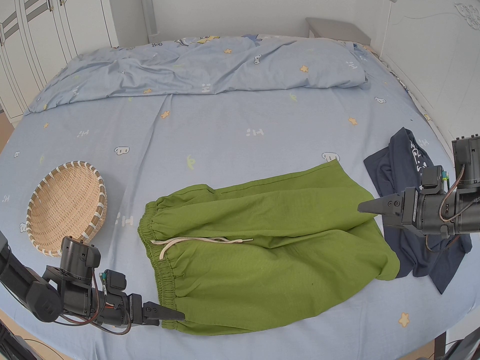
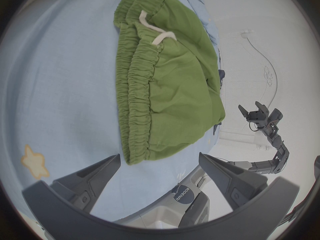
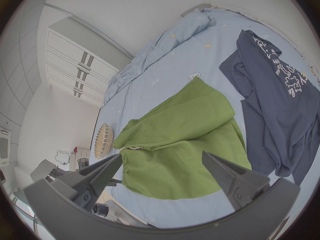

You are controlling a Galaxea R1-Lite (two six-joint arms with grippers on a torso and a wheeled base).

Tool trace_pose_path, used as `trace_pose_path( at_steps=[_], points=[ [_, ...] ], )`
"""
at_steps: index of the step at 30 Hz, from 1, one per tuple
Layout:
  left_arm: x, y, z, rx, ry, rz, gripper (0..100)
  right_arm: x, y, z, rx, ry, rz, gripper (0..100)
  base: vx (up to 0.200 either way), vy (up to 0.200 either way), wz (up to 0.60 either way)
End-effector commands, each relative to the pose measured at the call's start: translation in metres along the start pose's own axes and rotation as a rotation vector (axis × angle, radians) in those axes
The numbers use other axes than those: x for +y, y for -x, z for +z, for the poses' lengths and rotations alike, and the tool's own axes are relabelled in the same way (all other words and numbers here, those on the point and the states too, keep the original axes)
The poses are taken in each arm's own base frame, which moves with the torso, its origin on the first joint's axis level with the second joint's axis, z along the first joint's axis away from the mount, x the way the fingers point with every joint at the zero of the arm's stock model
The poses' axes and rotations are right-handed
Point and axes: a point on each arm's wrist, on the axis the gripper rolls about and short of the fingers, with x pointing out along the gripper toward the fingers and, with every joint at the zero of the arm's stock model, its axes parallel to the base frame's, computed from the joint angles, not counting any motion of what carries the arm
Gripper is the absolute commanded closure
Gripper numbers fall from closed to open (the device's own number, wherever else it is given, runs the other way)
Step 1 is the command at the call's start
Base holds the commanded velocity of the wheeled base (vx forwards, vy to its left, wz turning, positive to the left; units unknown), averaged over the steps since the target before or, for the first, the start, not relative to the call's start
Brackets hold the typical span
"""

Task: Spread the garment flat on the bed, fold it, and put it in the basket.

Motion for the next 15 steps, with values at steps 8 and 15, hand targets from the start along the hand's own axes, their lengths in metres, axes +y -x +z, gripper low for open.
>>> trace_pose_path(
  at_steps=[8,15],
  points=[
    [0.0142,-0.0239,0.0116,0.005,0.009,-0.004,0,-0.0004,-0.0005,0.0004,-0.001,-0.001,-0.002,0,0.0,0.0,0.0],
    [0.014,-0.0243,0.0127,0.003,0.009,-0.005,100,-0.0012,-0.0004,0.0004,-0.002,-0.003,-0.004,0,0.0,0.0,0.0]
  ],
)
